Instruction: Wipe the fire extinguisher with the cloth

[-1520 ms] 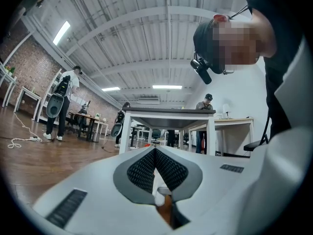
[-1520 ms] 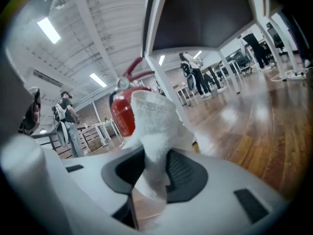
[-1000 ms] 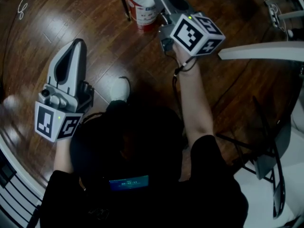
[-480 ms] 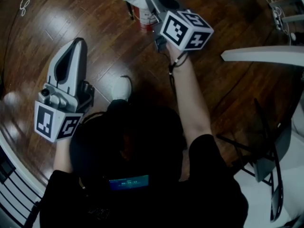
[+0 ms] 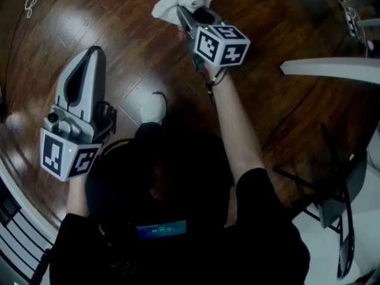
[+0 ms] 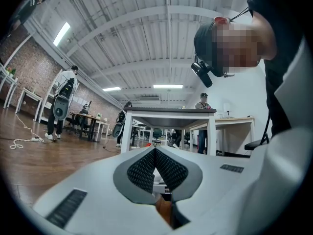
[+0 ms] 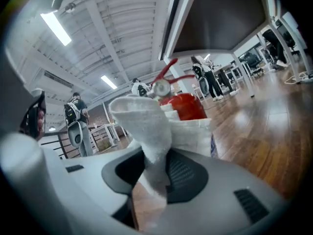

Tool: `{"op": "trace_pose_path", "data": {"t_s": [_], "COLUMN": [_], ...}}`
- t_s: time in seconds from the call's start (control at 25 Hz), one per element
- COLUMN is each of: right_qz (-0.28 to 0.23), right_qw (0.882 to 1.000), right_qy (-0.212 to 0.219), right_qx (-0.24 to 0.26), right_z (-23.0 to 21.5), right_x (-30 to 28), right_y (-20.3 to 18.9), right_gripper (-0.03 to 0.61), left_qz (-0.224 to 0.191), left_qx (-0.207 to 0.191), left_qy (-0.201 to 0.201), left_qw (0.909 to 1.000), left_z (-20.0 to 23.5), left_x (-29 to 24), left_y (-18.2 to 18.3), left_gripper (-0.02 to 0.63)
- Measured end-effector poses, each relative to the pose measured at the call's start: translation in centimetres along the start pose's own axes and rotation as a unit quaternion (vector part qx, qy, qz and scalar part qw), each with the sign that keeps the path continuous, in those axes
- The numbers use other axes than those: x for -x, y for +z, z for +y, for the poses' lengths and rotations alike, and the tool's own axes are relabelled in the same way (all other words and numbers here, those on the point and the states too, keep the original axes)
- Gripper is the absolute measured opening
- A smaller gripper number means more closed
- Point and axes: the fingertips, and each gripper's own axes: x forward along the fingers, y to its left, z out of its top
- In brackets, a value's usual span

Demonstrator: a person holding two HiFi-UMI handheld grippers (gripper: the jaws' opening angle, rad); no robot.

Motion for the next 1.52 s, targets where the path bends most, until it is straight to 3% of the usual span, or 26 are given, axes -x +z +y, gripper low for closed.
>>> {"op": "trace_pose_path", "data": {"t_s": [0.24, 0.76, 1.12, 1.52], "right_qz": [0.074, 0.138, 0.137, 0.093], "right_qw": [0.997, 0.988, 0.988, 0.994], "right_qy": [-0.027, -0.067, -0.069, -0.043], "right_qx": [-0.007, -0.012, -0.019, -0.026], "right_z": [-3.4, -7.3, -7.7, -5.7], "right_x": [-2.1, -2.4, -2.0, 0.1], "right_y": [-7.2, -13.0, -13.2, -10.2], "right_gripper": [0.14, 0.14, 0.14, 0.14], "left_qz": [0.002, -0.003, 0.0, -0.001], "left_qx": [0.001, 0.001, 0.0, -0.003], "left_qy": [-0.001, 0.007, 0.005, 0.004], "left_qw": [1.0, 1.0, 1.0, 1.0], "left_z": [0.0, 0.4, 0.2, -0.3], "left_x": [0.3, 1.0, 0.8, 1.0], "left_y": [-0.1, 0.2, 0.2, 0.2], "left_gripper": [0.002, 0.003, 0.003, 0.003]}}
